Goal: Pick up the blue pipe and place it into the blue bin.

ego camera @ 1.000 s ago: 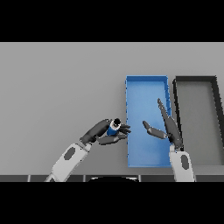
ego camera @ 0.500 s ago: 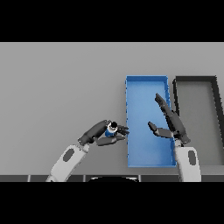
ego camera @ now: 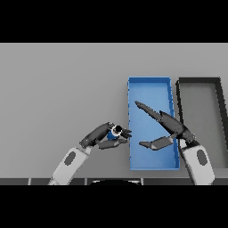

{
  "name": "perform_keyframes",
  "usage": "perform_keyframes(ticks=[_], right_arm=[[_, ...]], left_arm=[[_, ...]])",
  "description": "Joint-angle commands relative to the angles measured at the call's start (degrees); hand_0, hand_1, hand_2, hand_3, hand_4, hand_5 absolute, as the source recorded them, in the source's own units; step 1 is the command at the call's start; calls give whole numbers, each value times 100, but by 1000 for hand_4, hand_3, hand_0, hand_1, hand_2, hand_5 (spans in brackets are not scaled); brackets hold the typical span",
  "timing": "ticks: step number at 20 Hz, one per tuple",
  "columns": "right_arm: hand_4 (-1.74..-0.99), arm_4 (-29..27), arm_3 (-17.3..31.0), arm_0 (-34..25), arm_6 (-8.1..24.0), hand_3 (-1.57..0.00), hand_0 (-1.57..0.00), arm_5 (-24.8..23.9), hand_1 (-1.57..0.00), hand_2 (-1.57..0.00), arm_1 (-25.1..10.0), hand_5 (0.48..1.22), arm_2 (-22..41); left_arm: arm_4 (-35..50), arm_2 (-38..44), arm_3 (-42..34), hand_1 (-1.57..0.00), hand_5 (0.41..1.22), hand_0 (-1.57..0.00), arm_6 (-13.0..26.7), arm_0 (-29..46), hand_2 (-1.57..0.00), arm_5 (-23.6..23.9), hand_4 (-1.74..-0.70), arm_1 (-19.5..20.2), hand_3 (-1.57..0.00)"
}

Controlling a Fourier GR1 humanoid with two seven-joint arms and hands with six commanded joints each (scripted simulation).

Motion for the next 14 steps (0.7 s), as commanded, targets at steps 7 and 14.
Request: perform_keyframes(ticks=[7, 14], right_arm=[[-1220, -417, 32, -662, 799, 1, 1, 333, 1, 1, 135, 525, 540], [-1200, -277, 475, -1305, 1135, 1, 1, 576, 1, 1, 664, 514, 1101]], left_arm=[[-61, 122, 3, -1571, 1221, -1571, 118, -18, -1571, -134, -1476, -154, -1571], [79, 299, 96, -1571, 1221, -1571, 2, -18, -1571, -515, -1468, -252, -1571]])
